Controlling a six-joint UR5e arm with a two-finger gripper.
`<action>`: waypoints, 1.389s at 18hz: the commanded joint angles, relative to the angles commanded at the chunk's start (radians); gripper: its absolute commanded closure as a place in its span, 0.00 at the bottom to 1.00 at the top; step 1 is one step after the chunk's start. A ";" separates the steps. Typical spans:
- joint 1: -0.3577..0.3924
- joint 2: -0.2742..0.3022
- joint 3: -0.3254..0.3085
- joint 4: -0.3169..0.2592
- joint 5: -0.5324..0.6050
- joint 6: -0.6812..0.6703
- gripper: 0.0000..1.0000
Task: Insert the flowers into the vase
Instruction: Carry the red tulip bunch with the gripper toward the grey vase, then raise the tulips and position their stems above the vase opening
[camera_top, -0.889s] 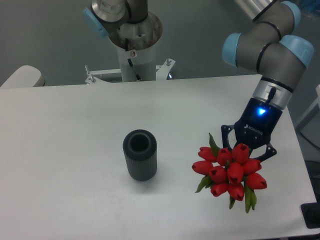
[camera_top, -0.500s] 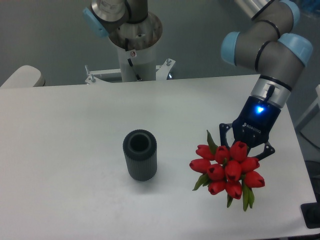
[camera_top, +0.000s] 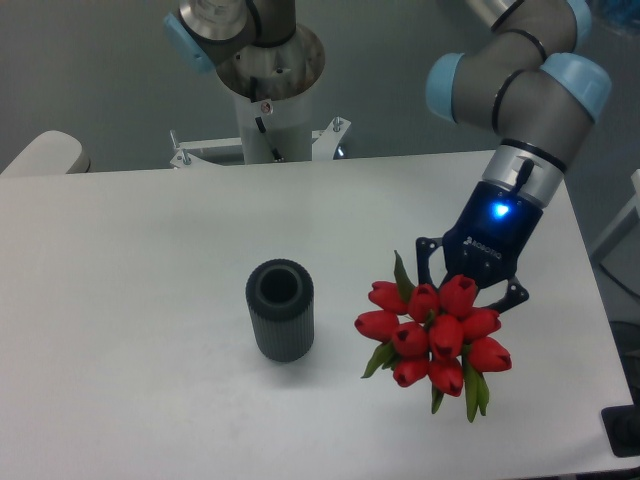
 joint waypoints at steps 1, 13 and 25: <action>-0.002 0.002 0.000 0.000 -0.009 -0.002 0.90; 0.014 -0.031 -0.015 0.009 -0.311 -0.037 0.90; -0.023 0.046 -0.136 0.044 -0.376 -0.032 0.91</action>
